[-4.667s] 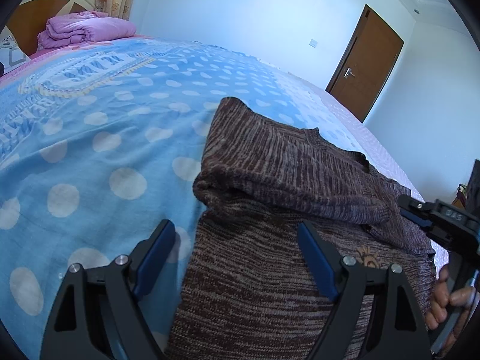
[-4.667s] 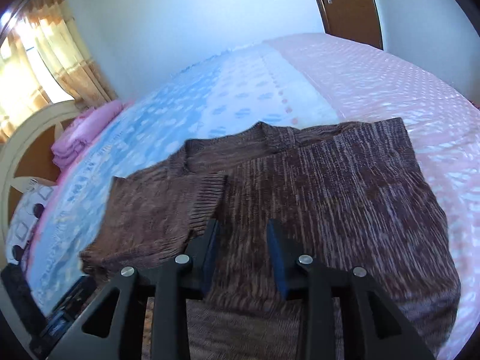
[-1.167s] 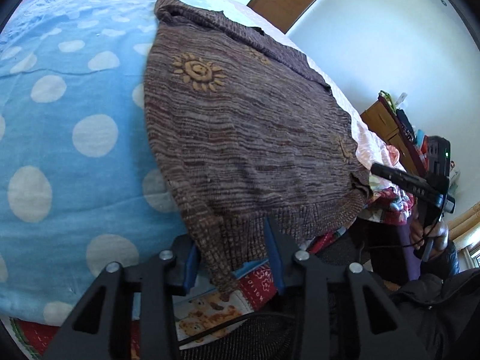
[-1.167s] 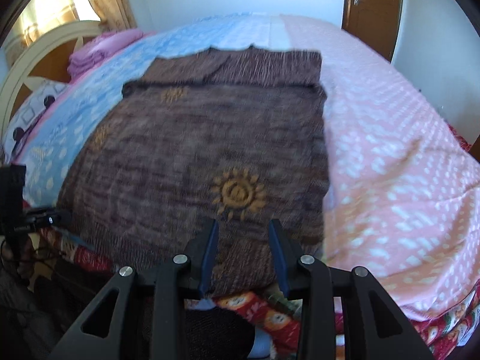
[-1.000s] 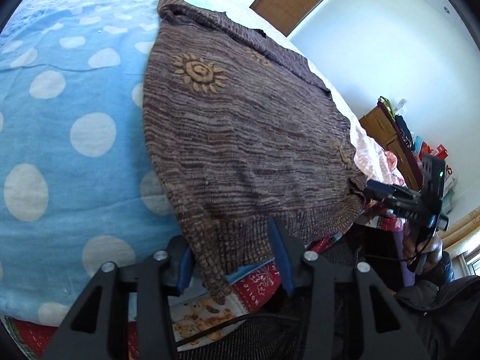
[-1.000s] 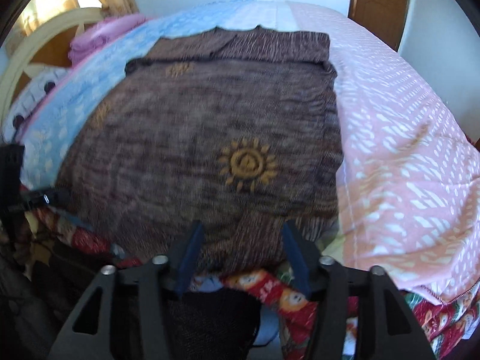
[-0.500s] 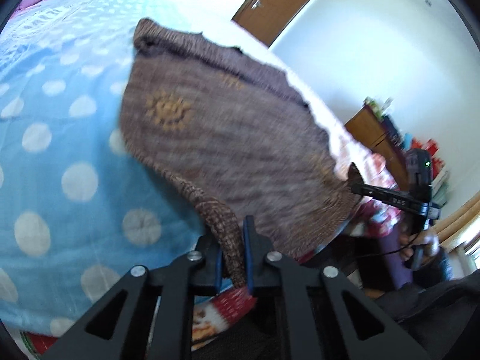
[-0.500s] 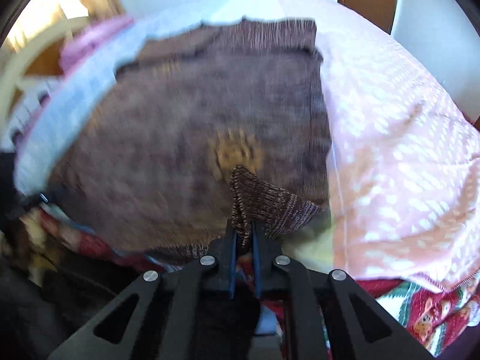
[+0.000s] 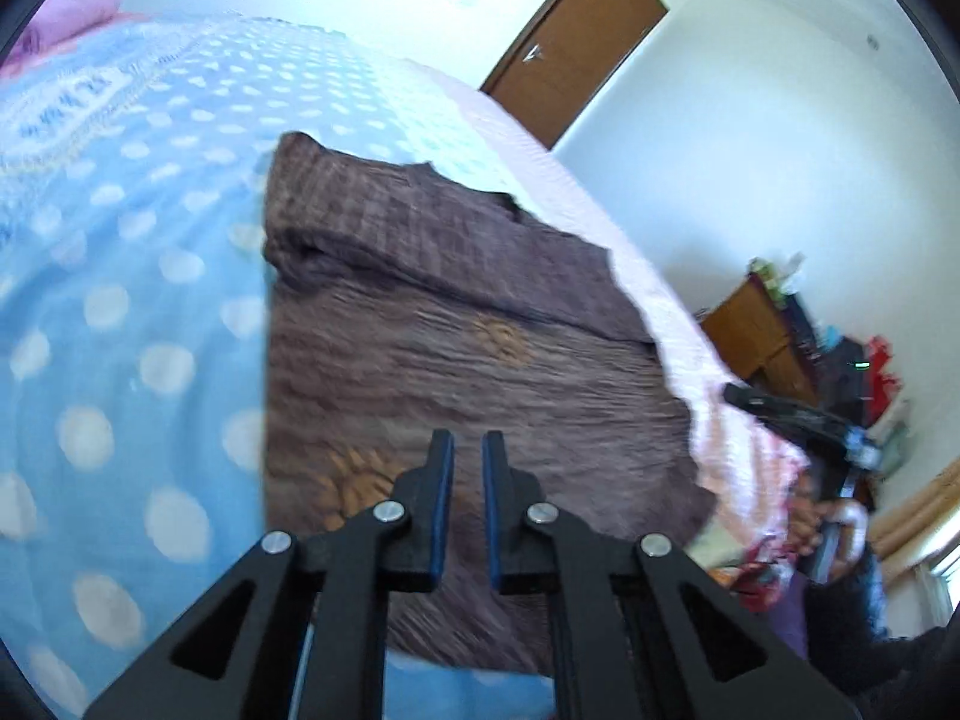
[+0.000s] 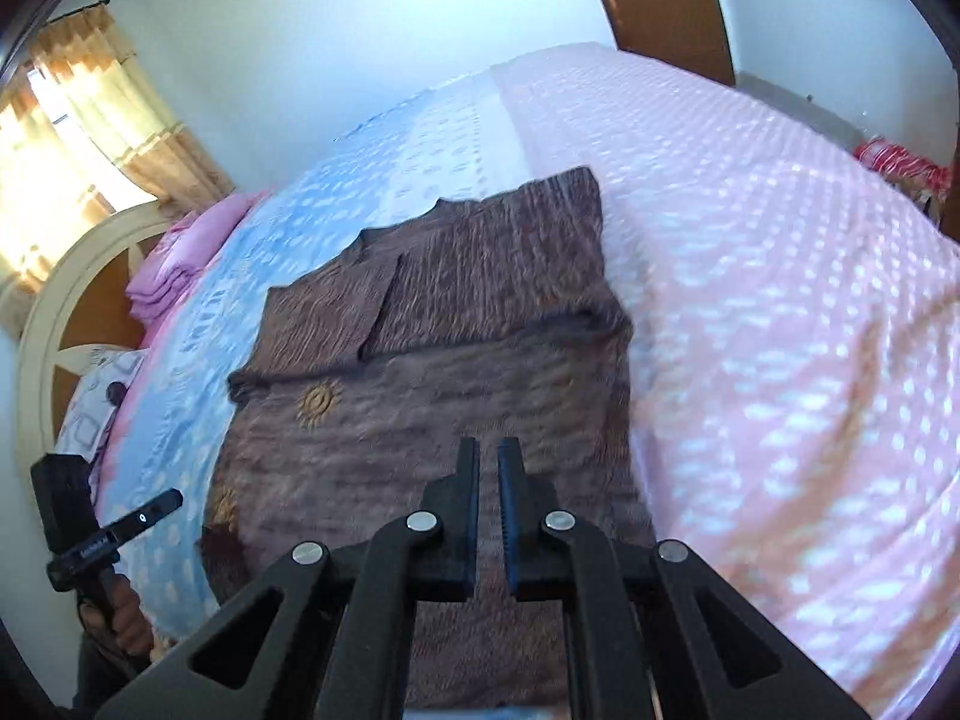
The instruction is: Fold small clothes
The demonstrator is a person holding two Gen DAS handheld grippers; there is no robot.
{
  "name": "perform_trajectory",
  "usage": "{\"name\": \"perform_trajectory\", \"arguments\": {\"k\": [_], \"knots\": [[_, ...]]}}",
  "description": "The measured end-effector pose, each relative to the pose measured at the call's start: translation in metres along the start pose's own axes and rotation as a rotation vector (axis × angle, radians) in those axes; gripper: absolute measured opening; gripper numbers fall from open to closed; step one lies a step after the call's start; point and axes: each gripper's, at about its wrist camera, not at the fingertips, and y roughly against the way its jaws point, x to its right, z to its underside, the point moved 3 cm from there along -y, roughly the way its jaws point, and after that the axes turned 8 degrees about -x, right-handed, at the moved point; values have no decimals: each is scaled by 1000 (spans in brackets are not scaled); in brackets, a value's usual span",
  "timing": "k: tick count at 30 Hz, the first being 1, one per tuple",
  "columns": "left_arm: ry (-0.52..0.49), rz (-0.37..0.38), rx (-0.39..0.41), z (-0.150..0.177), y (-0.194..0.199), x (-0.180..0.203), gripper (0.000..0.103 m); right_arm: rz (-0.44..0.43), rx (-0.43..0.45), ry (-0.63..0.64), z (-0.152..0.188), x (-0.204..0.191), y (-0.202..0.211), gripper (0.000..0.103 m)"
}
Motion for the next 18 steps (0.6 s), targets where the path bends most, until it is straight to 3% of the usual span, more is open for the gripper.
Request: {"name": "perform_trajectory", "arguments": {"k": [3, 4, 5, 6, 7, 8, 13, 18], "knots": [[-90, -23, -49, 0, -3, 4, 9, -14, -12, 32, 6, -6, 1, 8], [-134, -18, -77, 3, -4, 6, 15, 1, -22, 51, 10, -7, 1, 17], [-175, -23, -99, 6, -5, 8, 27, 16, -28, 76, 16, -8, 1, 24], [-215, -38, -118, 9, -7, 10, 37, 25, -29, 92, 22, -7, 2, 46], [-267, -61, -144, 14, -10, 13, 61, 33, -25, 100, 26, -6, 2, 64], [-302, -65, -158, 16, -12, 16, 75, 43, -18, 110, 32, -5, 2, 67], [-472, -78, -191, 20, -32, 39, 77, 37, -40, 126, 49, -4, -7, 67], [-502, -124, -286, 26, -69, 32, 74, 81, -15, 174, 51, -11, 1, 67]]}}
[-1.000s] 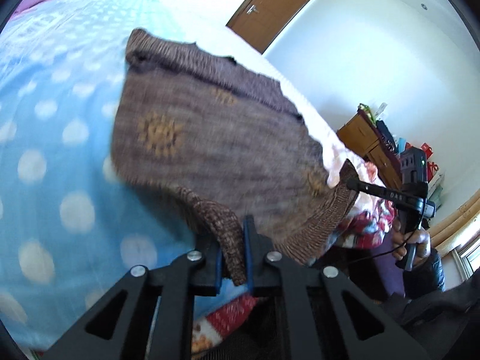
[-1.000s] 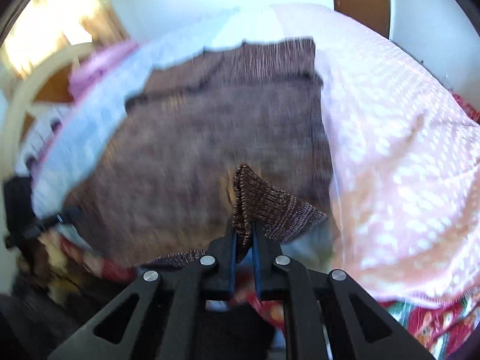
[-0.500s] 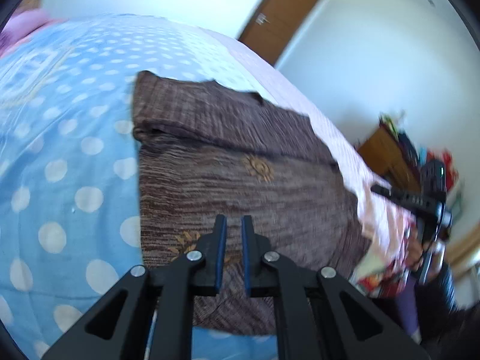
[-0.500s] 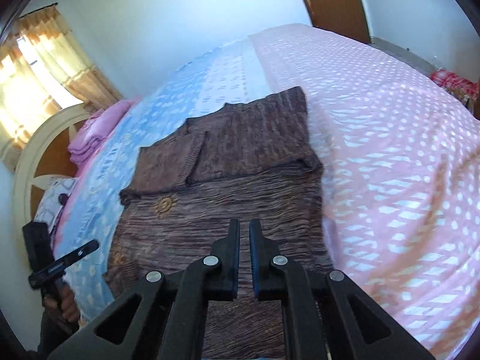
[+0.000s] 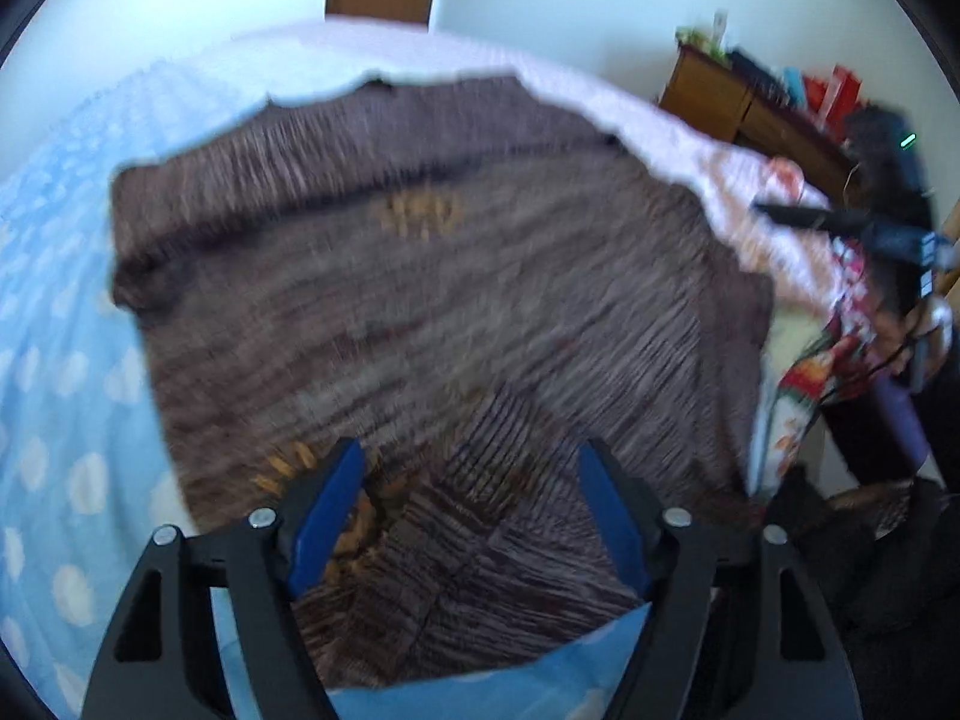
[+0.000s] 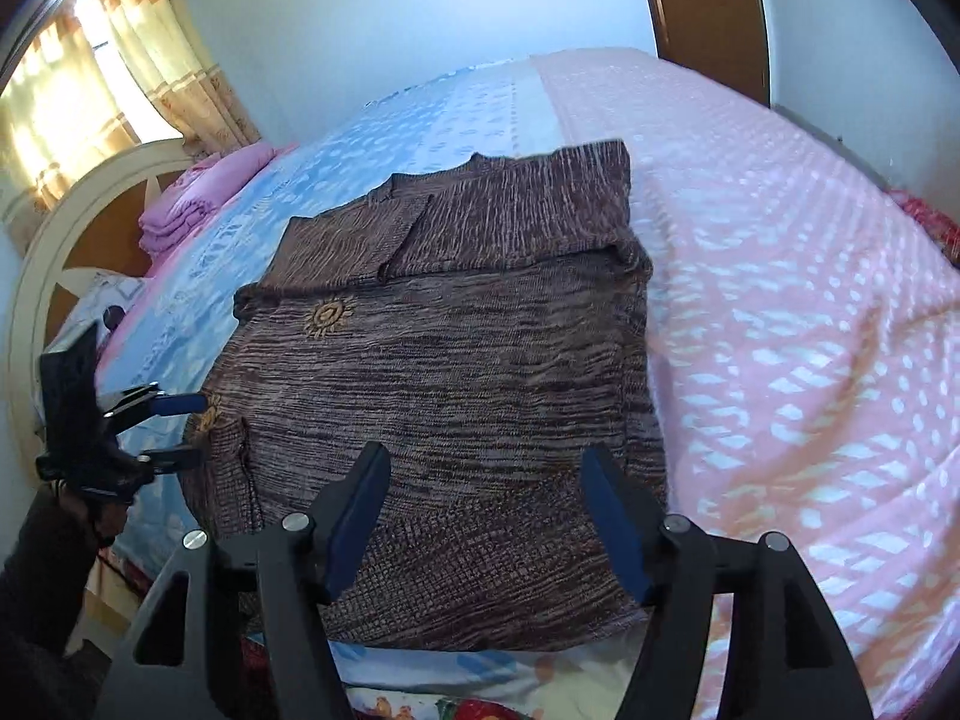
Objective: Fold small clothes
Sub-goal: 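Fold the hem toward the collar with the left gripper and press down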
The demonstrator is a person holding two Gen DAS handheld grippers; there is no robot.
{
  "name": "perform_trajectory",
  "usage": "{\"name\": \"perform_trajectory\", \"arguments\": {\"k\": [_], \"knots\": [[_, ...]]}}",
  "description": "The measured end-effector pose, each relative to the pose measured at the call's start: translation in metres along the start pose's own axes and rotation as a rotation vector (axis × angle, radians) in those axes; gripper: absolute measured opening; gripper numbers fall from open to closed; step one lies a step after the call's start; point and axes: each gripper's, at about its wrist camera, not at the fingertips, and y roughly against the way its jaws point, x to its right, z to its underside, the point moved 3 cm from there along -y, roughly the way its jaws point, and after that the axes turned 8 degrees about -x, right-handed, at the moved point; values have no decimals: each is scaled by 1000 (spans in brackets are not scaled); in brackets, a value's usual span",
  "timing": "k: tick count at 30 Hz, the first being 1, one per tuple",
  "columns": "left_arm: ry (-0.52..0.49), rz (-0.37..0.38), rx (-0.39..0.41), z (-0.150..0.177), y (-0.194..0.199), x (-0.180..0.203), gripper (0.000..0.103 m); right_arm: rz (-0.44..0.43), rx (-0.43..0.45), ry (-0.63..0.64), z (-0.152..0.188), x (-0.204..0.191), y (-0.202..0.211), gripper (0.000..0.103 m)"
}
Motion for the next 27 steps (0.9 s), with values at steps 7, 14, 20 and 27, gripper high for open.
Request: {"name": "perform_trajectory", "arguments": {"k": [7, 14, 20, 27], "knots": [[-92, -74, 41, 15, 3, 24, 28, 81, 14, 46, 3, 12, 14, 67], [-64, -37, 40, 12, 0, 21, 21, 174, -84, 222, 18, 3, -3, 67], [-53, -20, 40, 8, -2, 19, 27, 200, -133, 312, 24, -13, -40, 65], [-1, 13, 85, 15, 6, 20, 11, 173, -205, 369, 36, -26, -51, 3]]}}
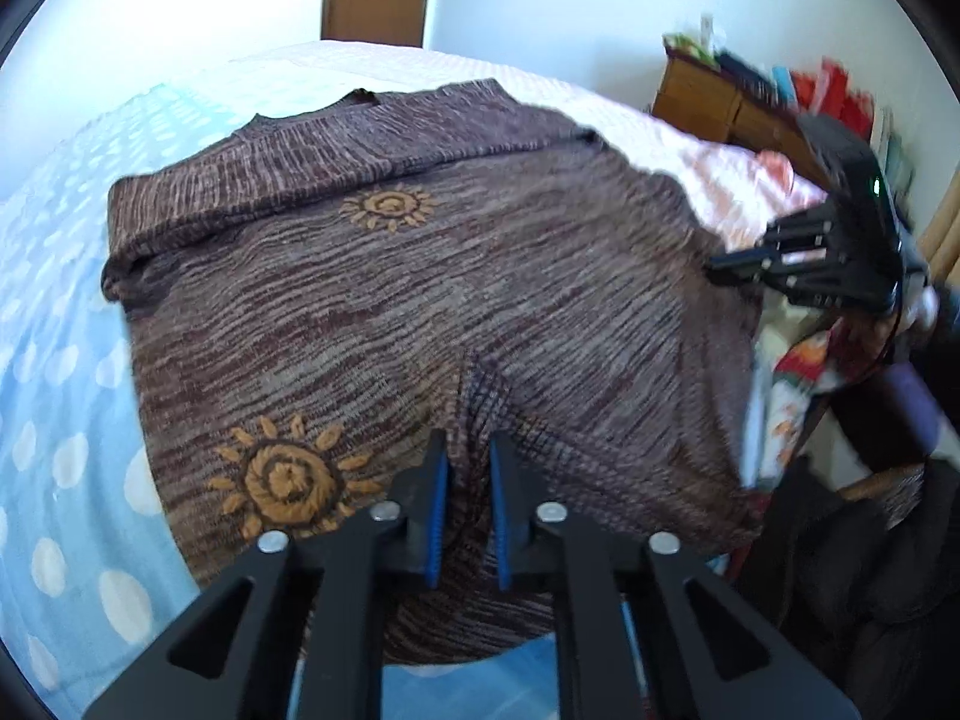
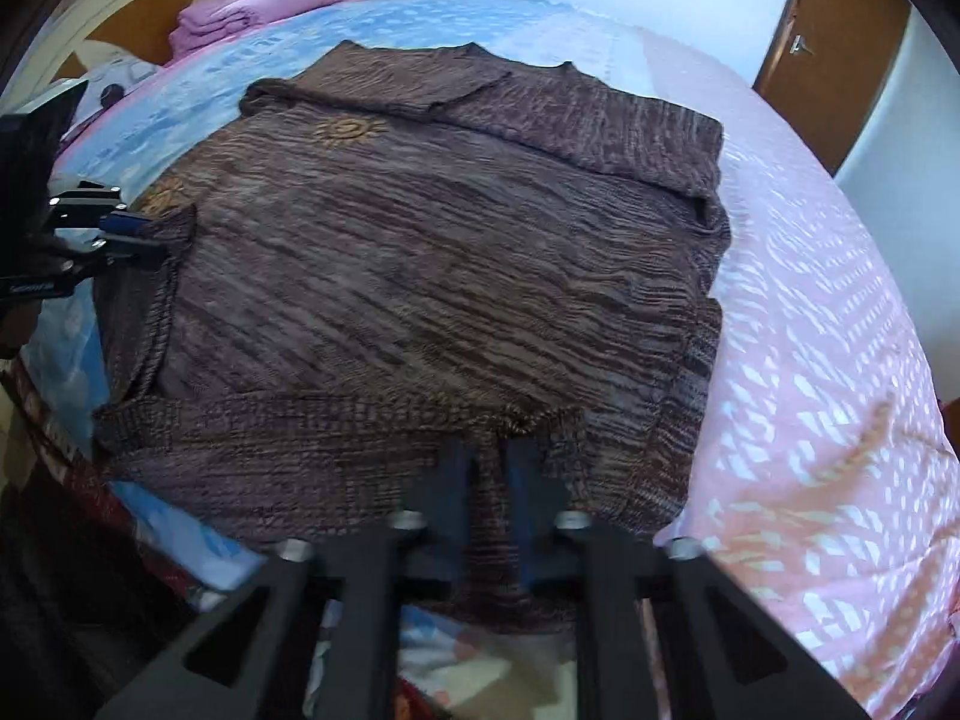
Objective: Fold small clothes
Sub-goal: 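Fold the hem toward the collar with the left gripper and press down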
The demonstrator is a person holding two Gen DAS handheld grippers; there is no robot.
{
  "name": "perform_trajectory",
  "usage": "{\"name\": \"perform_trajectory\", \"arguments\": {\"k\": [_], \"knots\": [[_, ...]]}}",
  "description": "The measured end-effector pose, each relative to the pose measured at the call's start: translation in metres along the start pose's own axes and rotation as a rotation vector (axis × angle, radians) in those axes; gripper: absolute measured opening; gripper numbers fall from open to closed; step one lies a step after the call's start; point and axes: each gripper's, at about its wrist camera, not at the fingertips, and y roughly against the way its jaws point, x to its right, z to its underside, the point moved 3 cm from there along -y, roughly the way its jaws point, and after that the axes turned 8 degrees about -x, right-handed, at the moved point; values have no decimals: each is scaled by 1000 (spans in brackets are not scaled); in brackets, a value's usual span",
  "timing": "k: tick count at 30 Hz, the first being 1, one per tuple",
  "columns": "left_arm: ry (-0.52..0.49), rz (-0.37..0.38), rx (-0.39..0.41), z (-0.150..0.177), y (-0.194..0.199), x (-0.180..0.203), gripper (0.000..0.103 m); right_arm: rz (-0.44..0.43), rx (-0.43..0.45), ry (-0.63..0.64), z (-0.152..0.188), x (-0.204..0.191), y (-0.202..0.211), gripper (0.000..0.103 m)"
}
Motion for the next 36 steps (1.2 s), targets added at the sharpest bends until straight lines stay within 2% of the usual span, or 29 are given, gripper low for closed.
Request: {"name": "perform_trajectory", "arguments": {"k": [4, 6, 9, 15, 20, 22, 26, 31, 32, 36], "knots": [[76, 70, 93, -6, 26, -8, 11, -70, 87, -85, -7, 15, 30, 3], [102, 58, 126, -13, 36, -15, 11, -101, 150, -140, -16, 28, 48, 3], [174, 44, 160, -25, 44, -34, 11, -96, 213, -202, -35, 47, 62, 3], [370, -25, 244, -40, 53, -87, 11, -59, 280, -291, -74, 78, 57, 3], [469, -94, 261, -46, 39, -117, 11, -36, 273, -367, -92, 97, 24, 3], [503, -96, 241, -42, 27, -126, 11, -29, 253, -390, -93, 102, 10, 3], [493, -128, 184, -38, 7, -127, 11, -9, 201, -396, -89, 104, -13, 3], [460, -88, 178, -38, 3, -128, 12, -20, 160, -384, -86, 105, -30, 3], [460, -76, 176, -39, 3, -131, 18, -28, 160, -375, -86, 104, -30, 3], [477, -15, 164, -44, 0, -139, 25, -64, 139, -353, -88, 100, -34, 4]]}}
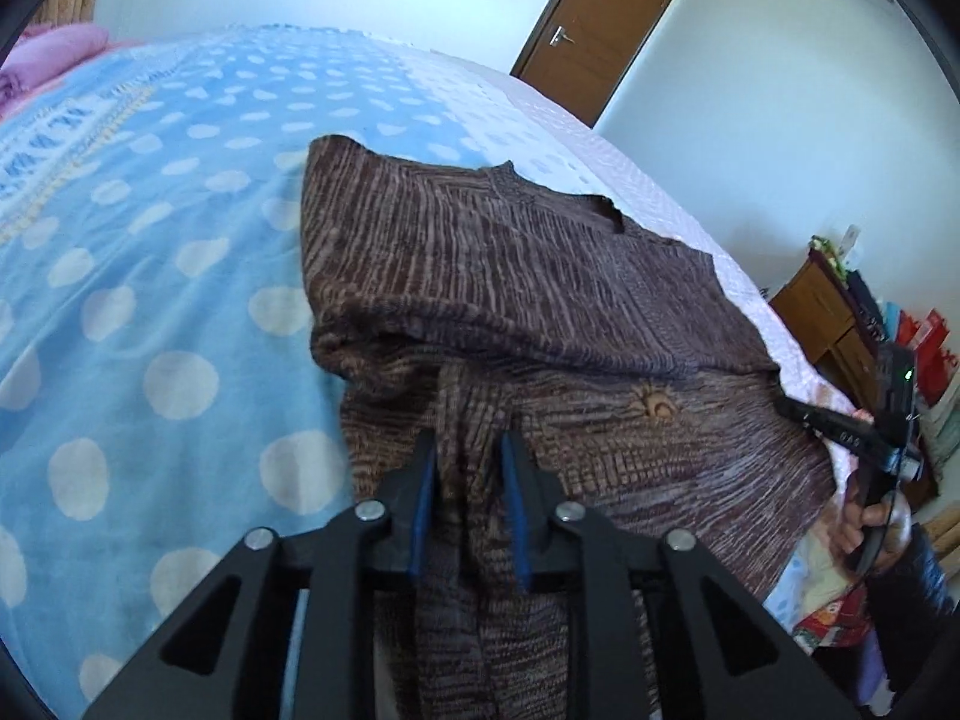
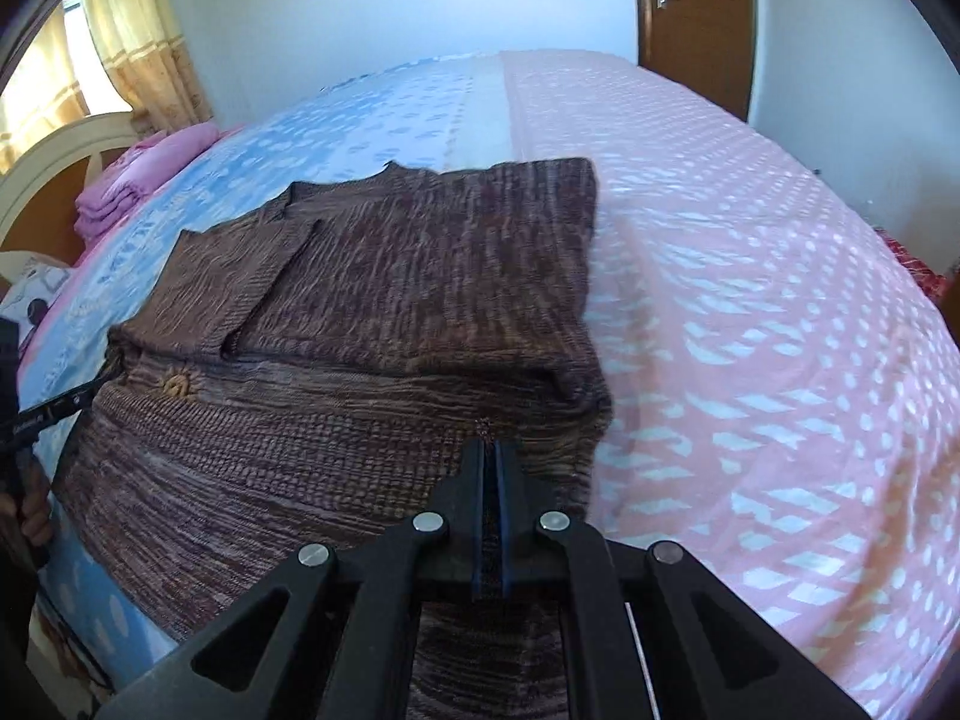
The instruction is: Fold small clothes
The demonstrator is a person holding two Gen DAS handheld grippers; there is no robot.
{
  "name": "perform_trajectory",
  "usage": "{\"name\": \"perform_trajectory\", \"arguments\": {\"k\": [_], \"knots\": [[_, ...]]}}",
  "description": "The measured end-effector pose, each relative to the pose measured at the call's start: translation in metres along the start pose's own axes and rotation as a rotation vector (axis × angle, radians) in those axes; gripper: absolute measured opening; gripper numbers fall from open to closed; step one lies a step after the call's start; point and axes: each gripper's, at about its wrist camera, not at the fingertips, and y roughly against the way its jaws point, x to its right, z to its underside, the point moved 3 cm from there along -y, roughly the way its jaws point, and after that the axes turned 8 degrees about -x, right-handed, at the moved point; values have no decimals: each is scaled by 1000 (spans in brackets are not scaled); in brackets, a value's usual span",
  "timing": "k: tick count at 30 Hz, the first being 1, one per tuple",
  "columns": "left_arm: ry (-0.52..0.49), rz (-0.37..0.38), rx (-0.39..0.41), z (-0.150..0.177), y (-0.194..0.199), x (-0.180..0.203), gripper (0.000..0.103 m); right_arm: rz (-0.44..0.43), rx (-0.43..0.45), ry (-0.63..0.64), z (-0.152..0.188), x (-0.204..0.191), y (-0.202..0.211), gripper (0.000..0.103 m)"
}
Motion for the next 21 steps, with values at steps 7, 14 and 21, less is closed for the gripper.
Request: {"name": "perform_trajectory", "arguments": {"k": [7, 14, 21], "knots": [[-66, -2, -11, -10, -11, 13, 46, -73, -21, -38, 1, 5, -2, 23], [-98, -24, -15, -9, -13, 18, 52, -40, -35, 27, 1, -3, -2, 44], [-128, -72, -1, -4, -13, 25, 34, 83, -19, 157, -3, -26, -9, 16]]}}
